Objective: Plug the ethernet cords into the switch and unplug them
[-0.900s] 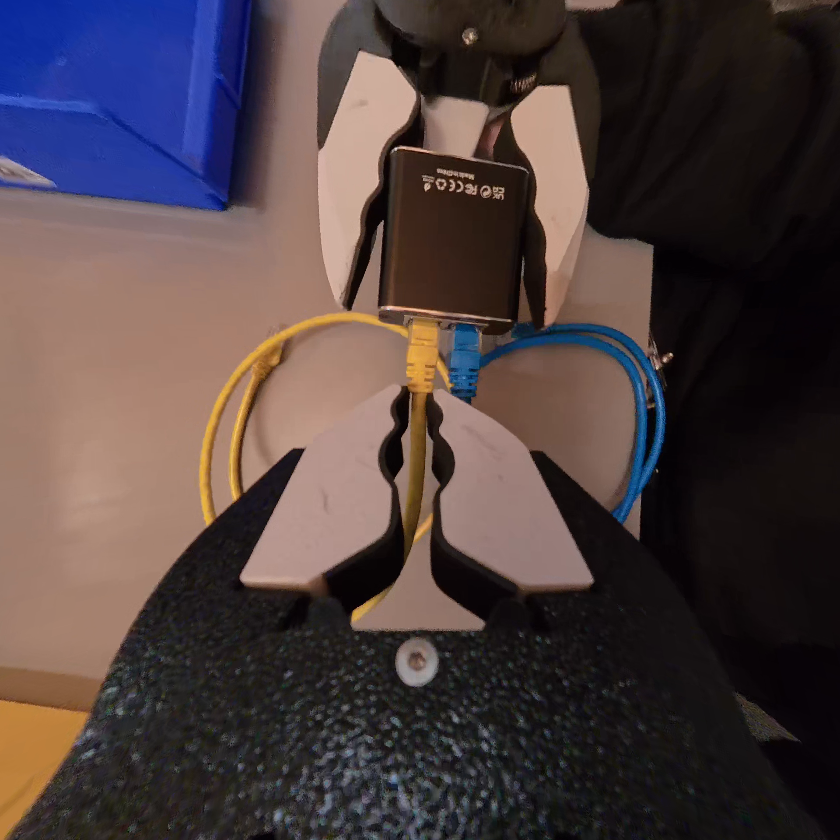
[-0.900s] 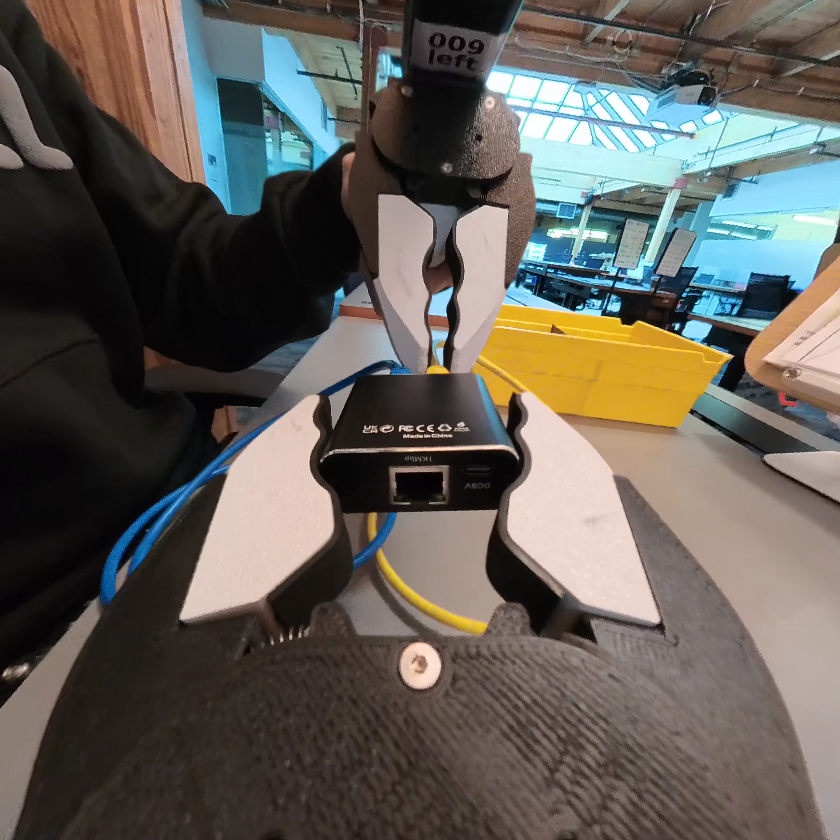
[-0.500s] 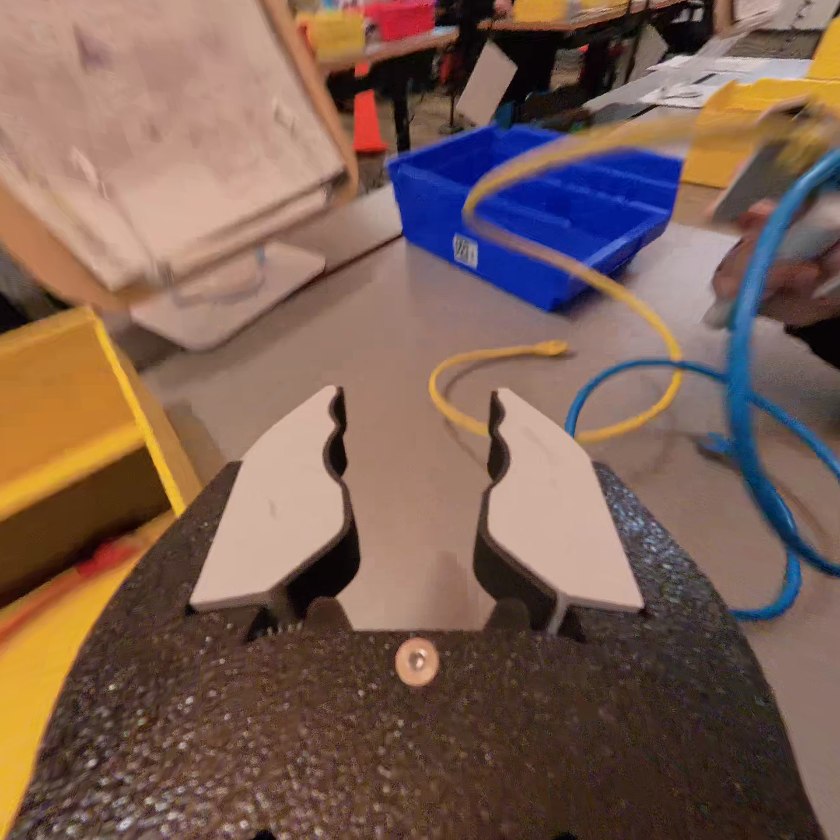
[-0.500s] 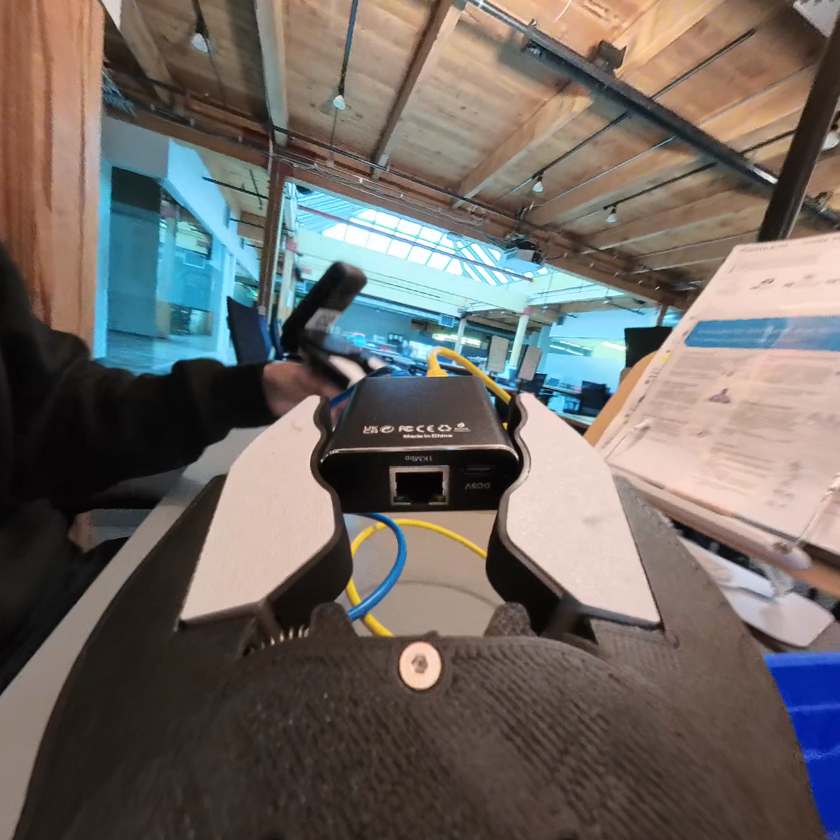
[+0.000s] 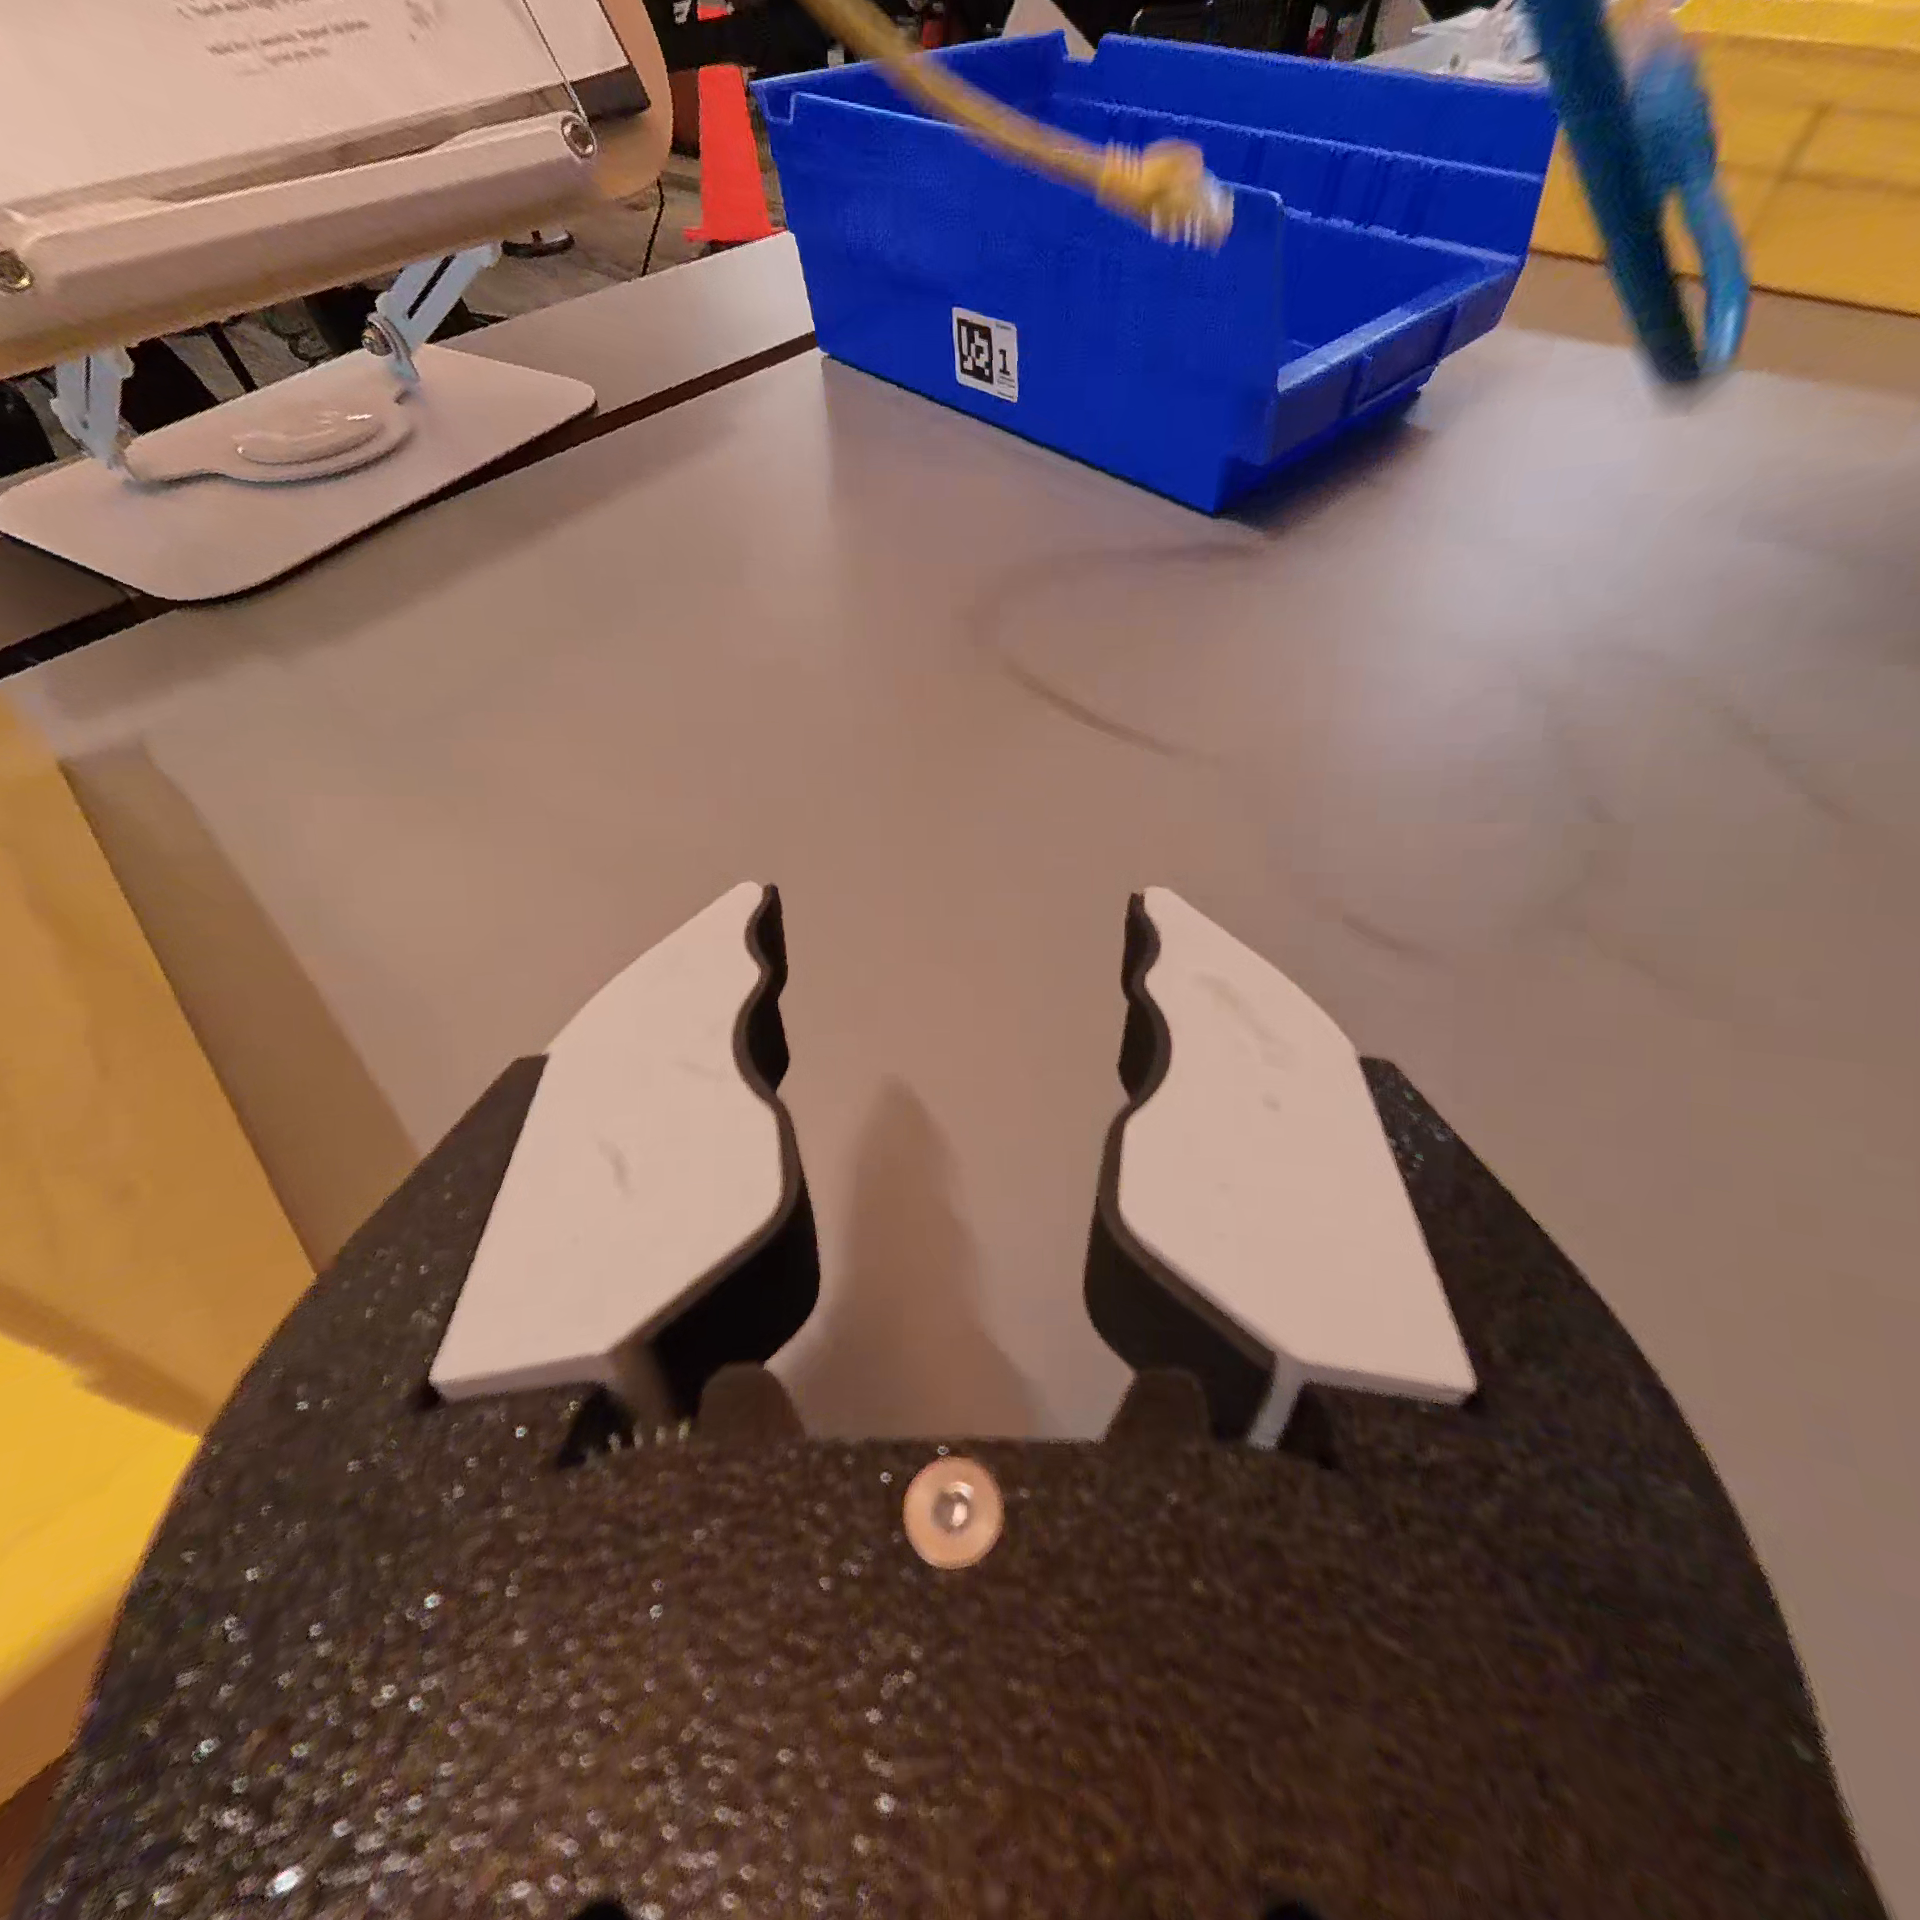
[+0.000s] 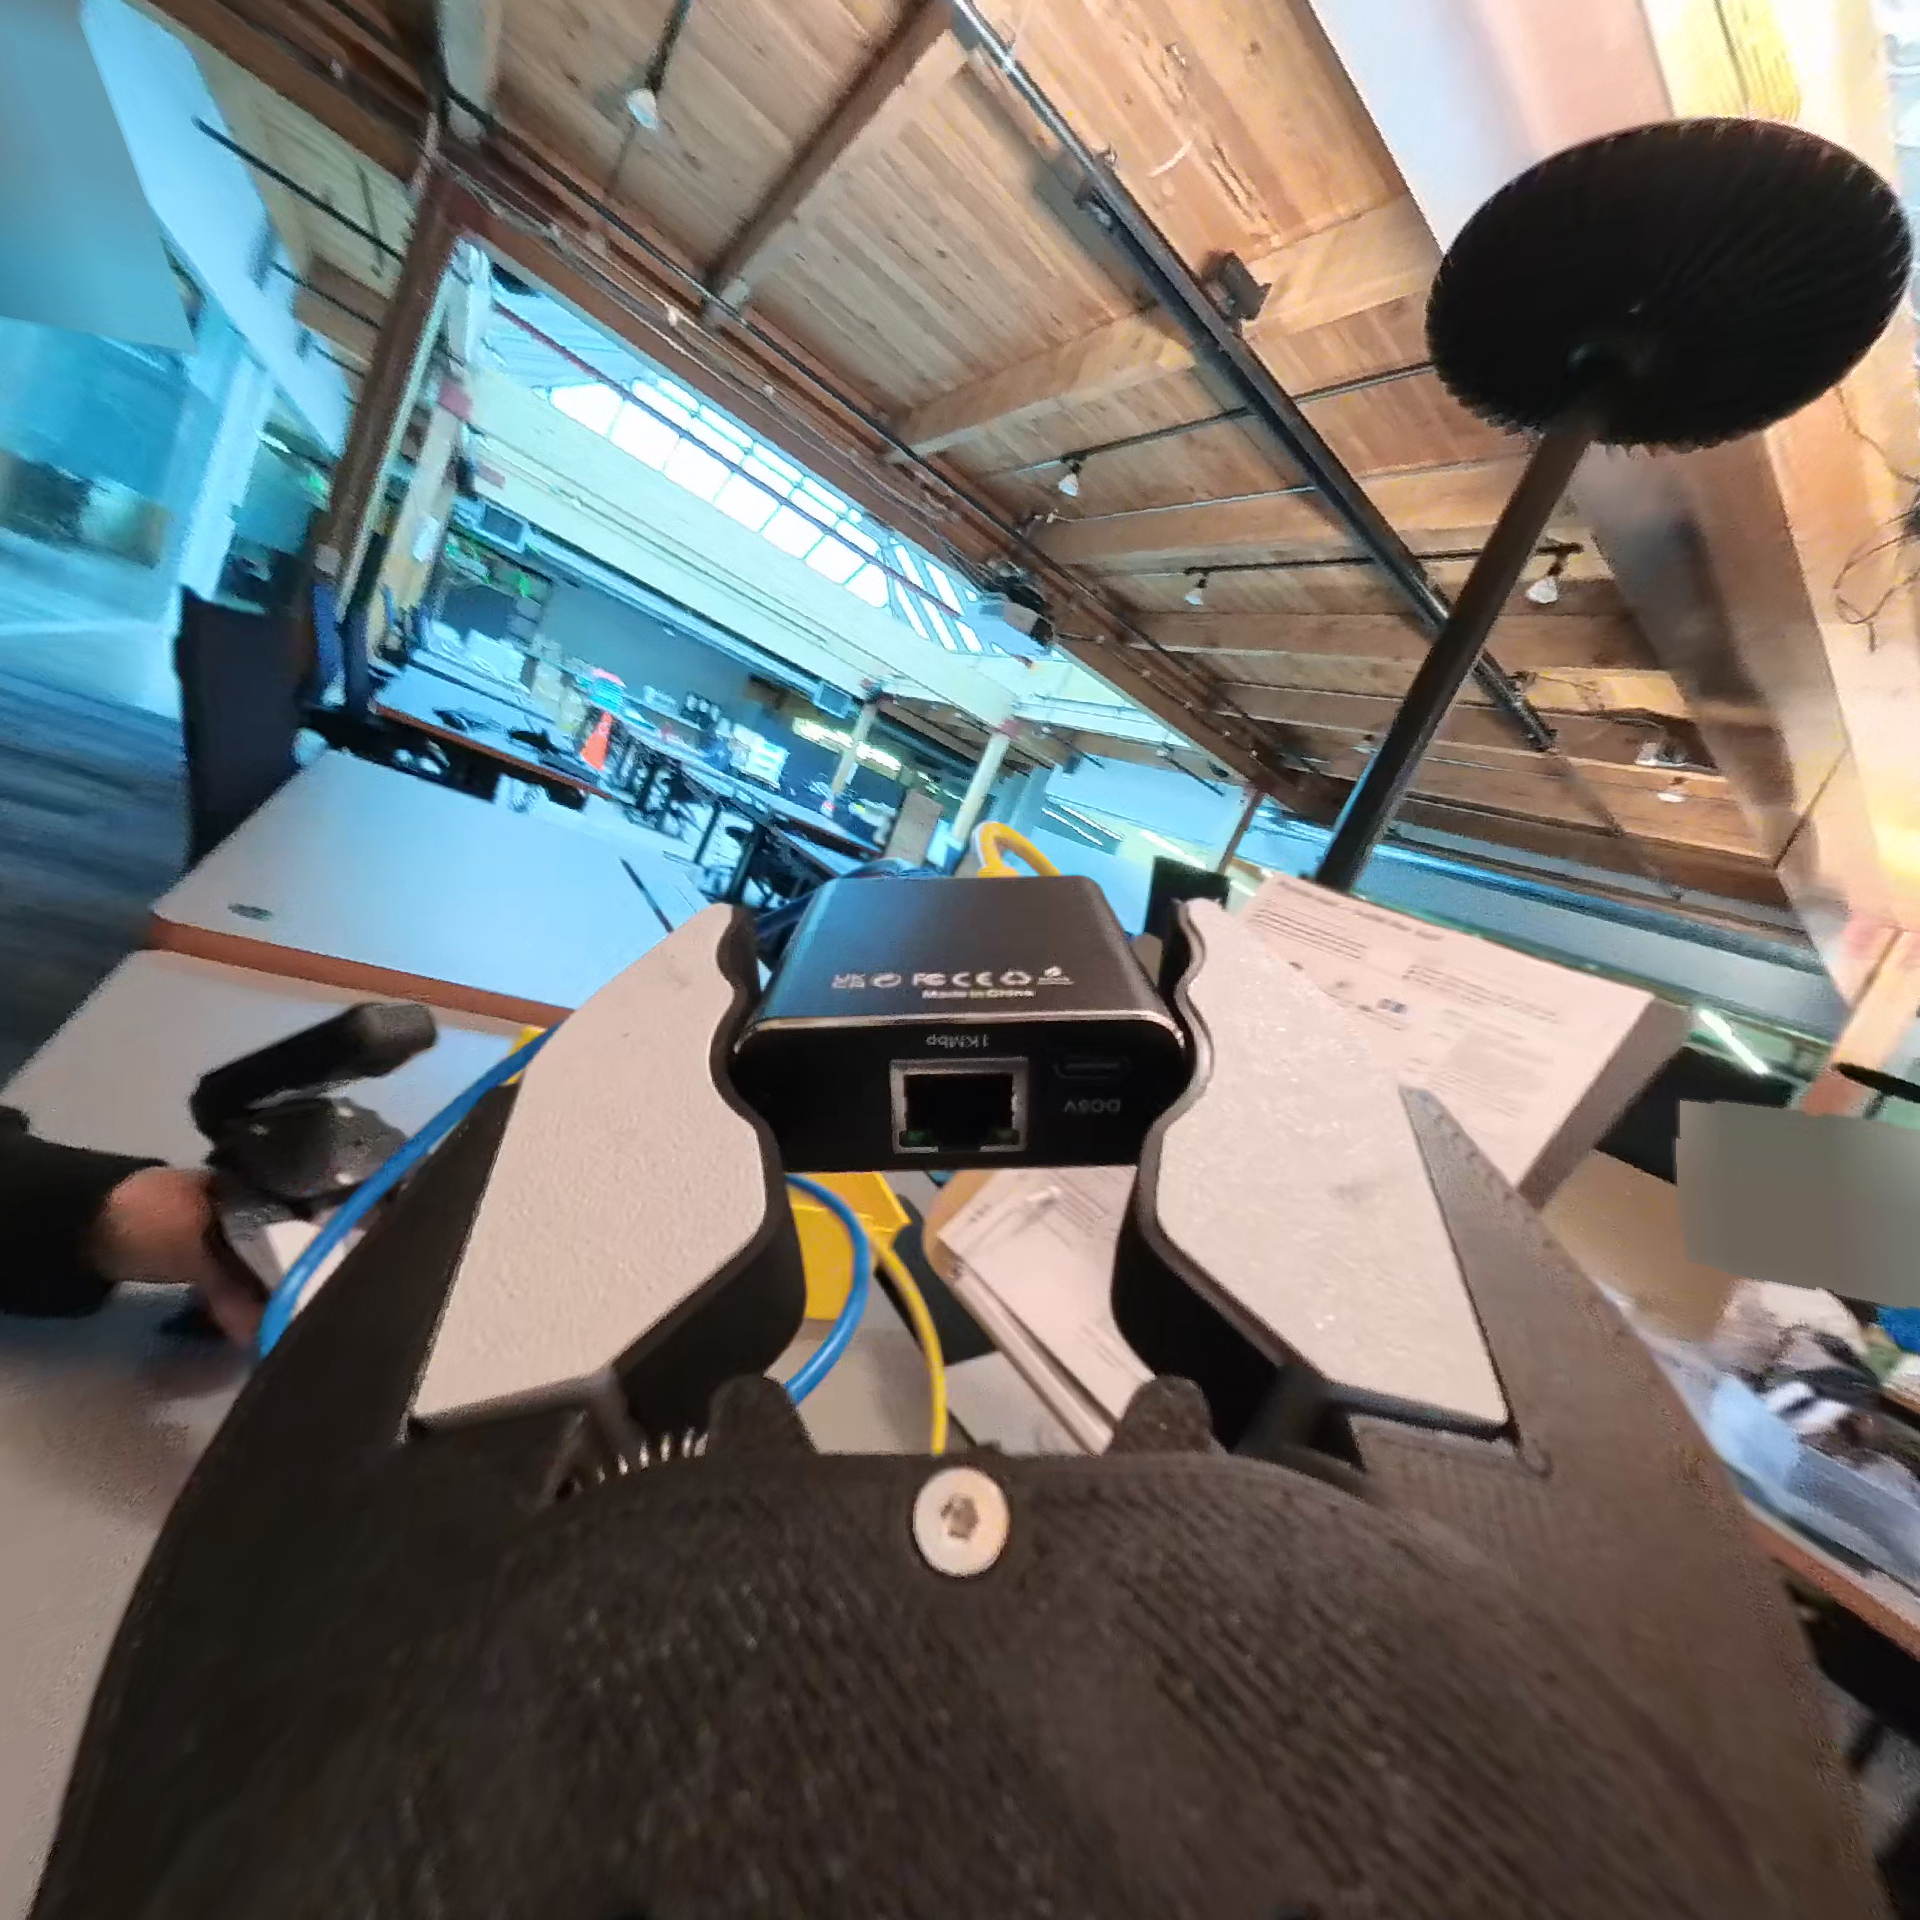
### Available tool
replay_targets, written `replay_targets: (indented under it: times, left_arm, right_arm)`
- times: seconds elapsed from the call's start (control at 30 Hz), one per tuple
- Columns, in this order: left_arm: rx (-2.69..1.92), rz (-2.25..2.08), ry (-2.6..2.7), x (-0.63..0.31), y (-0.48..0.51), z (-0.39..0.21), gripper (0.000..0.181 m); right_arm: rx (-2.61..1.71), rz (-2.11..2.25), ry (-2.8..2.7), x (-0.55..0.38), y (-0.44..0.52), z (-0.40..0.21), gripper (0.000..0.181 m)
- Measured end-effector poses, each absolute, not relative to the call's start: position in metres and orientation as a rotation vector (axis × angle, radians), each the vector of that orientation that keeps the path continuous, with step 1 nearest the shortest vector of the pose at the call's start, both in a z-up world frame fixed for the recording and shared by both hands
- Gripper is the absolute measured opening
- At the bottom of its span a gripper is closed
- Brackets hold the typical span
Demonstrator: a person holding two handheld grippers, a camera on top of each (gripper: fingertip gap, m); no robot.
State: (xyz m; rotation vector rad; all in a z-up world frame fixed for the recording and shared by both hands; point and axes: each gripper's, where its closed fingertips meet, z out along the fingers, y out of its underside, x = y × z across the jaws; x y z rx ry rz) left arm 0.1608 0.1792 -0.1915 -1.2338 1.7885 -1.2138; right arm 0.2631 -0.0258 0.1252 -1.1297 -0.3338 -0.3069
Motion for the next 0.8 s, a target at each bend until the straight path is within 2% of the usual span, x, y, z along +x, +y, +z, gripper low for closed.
replay_targets:
  times: [0.3, 0.53, 0.63, 0.8]
  left_arm:
    - [-1.193, -1.316, 1.741, 0.158, 0.172, -0.178, 0.054]
    - [-1.116, -1.953, 1.463, 0.160, 0.125, -0.026, 0.043]
    - [-1.193, -2.246, 1.548, 0.171, 0.108, 0.002, 0.059]
    - [-1.304, -2.590, 1.558, 0.195, 0.111, 0.007, 0.069]
  right_arm:
    - [-1.193, -0.515, -0.176, 0.302, -0.016, 0.134, 0.075]
    - [-1.269, -0.877, -0.118, 0.277, 0.065, 0.075, 0.075]
    - [-1.268, -0.927, -0.134, 0.257, 0.093, 0.065, 0.075]
    - [-1.311, -1.046, -0.266, 0.219, 0.120, 0.037, 0.075]
